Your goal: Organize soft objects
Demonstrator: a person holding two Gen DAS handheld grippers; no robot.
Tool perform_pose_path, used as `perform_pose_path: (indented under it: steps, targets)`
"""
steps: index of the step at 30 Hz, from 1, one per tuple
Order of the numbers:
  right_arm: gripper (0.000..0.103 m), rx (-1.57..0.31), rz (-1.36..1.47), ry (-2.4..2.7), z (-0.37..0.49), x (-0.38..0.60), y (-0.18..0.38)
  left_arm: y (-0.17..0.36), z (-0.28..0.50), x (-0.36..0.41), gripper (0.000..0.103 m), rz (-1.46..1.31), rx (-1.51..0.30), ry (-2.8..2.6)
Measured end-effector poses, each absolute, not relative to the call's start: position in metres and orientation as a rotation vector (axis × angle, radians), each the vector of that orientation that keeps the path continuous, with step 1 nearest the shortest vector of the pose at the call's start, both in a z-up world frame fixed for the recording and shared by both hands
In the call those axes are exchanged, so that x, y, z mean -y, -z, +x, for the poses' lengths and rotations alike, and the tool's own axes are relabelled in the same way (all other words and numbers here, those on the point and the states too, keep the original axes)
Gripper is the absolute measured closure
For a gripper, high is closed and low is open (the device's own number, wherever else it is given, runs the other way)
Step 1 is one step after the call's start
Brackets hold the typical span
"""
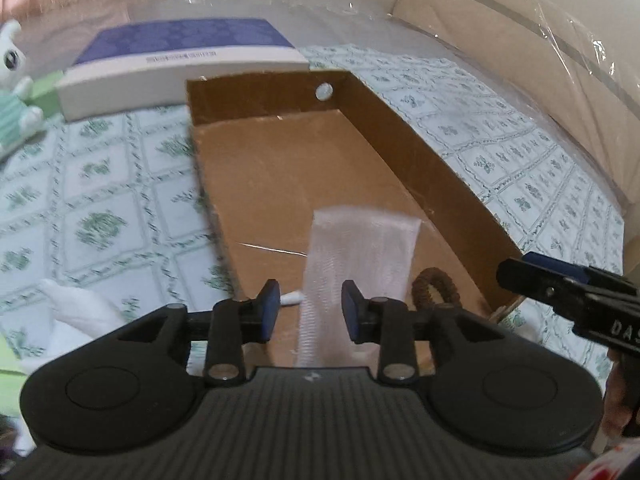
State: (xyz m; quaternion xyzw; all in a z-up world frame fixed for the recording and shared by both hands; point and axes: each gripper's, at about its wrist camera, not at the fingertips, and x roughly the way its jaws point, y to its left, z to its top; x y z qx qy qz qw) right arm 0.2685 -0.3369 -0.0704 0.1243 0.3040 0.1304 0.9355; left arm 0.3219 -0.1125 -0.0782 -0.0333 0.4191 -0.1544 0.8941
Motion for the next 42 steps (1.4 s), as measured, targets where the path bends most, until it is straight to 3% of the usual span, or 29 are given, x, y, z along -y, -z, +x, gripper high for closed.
perform_pose_path:
  steps: [16, 31, 42]
  targets:
    - [0.047, -0.608, 0.236, -0.315, 0.231, 0.313, 0.046, 0.031, 0.228, 0.032, 0.07, -0.134, -0.802, 0.216]
    - [0.047, -0.676, 0.184, -0.471, 0.174, 0.247, 0.048, 0.026, 0.106, -0.06, 0.064, -0.179, -0.803, -0.031]
    - [0.047, -0.736, 0.094, -0.59, 0.156, 0.191, 0.067, 0.036, 0.059, -0.094, 0.061, -0.212, -0.813, -0.152]
